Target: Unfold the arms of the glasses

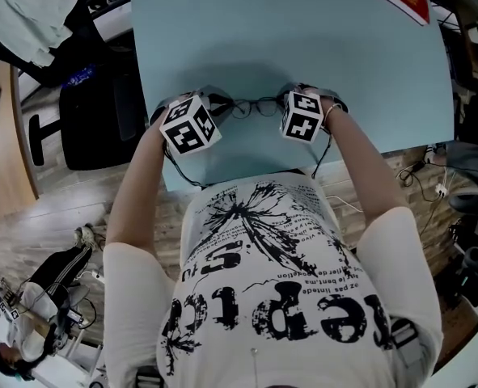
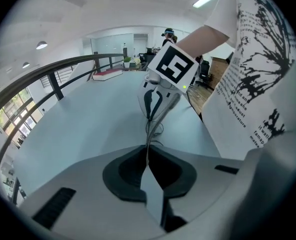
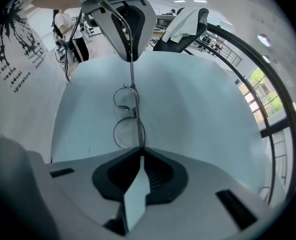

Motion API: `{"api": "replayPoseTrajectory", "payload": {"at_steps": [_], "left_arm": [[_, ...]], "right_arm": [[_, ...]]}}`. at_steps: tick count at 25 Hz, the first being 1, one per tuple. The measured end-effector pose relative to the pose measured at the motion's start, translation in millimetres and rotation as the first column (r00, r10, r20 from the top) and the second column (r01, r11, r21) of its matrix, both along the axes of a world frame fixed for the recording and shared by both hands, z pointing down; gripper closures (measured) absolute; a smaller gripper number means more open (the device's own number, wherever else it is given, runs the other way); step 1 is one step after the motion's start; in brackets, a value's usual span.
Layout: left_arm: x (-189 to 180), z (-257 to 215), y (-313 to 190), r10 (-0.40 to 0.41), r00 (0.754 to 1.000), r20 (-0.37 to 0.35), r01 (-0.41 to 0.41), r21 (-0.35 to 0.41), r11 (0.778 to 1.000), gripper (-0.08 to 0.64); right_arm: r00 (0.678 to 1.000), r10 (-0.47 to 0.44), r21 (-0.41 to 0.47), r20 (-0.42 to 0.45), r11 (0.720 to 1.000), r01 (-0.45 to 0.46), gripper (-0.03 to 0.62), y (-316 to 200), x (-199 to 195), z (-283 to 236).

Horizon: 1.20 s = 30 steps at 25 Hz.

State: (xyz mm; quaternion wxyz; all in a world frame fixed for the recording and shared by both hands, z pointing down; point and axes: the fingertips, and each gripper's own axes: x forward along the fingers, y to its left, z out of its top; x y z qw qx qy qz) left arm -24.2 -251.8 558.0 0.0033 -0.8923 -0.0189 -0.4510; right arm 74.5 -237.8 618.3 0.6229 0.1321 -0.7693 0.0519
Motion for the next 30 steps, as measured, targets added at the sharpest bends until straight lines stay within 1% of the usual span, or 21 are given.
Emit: {"api": "replayPoseTrajectory", "payload": {"at_steps": [3,7,12,13,15,16,18,22,24,26,30], "left_arm": [[-8.7,1.0,0.4,-0.024,1.0,-0.016,0.024,0.002,1.0,0.532],[-9.8,1.9,2.9,-0.038,0.998,-0.047,0.038,-0.005,0.999,0.532],[-7.2,0.7,2.0,-0.024,0.998,-0.057,0.024,-0.003,1.0,0.531],[-7.1,0.7,2.5,-0.017,0.998,-0.056,0.017,0.001,1.0,0.532],[-7.3,0.7,3.2,-0.007,0.998,-0.062,0.008,0.006,1.0,0.531],[-7.6,0.2,3.3,-0.007,0.998,-0.068,0.007,0.005,1.0,0.532],[-8.0,-1.0,3.6,-0.01,0.997,-0.079,0.011,0.004,1.0,0.532],[-7.5,-1.2,4.5,-0.012,0.995,-0.095,0.013,0.008,1.0,0.531],[-6.6,-2.1,4.0,-0.022,0.995,-0.102,0.023,0.009,1.0,0.531],[-5.1,-3.7,2.9,-0.035,0.993,-0.111,0.037,0.01,0.999,0.532],[-6.2,-3.6,2.2,-0.055,0.992,-0.117,0.056,0.007,0.998,0.531]], "right_arm": [[1.0,0.002,0.005,-0.003,1.0,-0.002,0.558,-1.1,4.1,-4.1],[1.0,0.008,0.004,-0.019,1.0,-0.008,0.557,-2.0,3.8,-4.4],[0.998,0.015,-0.008,-0.066,1.0,-0.016,0.552,-6.7,2.5,-5.8],[0.997,0.01,-0.01,-0.076,1.0,-0.011,0.542,-7.1,2.2,-7.8],[0.995,-0.008,-0.012,-0.097,1.0,0.007,0.481,-7.7,-0.3,-12.2],[0.995,-0.019,-0.008,-0.102,1.0,0.018,0.464,-8.4,-3.4,-15.0],[0.996,-0.037,0.002,-0.083,0.999,0.038,0.463,-10.2,-15.7,-22.3],[0.997,-0.07,-0.005,0.013,0.998,0.07,0.47,-8.8,-53.8,-29.5],[0.995,-0.098,0.015,0.011,0.995,0.098,0.475,-10.4,-68.3,-27.7],[0.992,-0.125,0.032,-0.009,0.992,0.125,0.496,-12.1,-77.3,-25.0],[0.99,-0.142,0.012,-0.02,0.99,0.142,0.512,-11.4,-86.9,-17.0]]}}
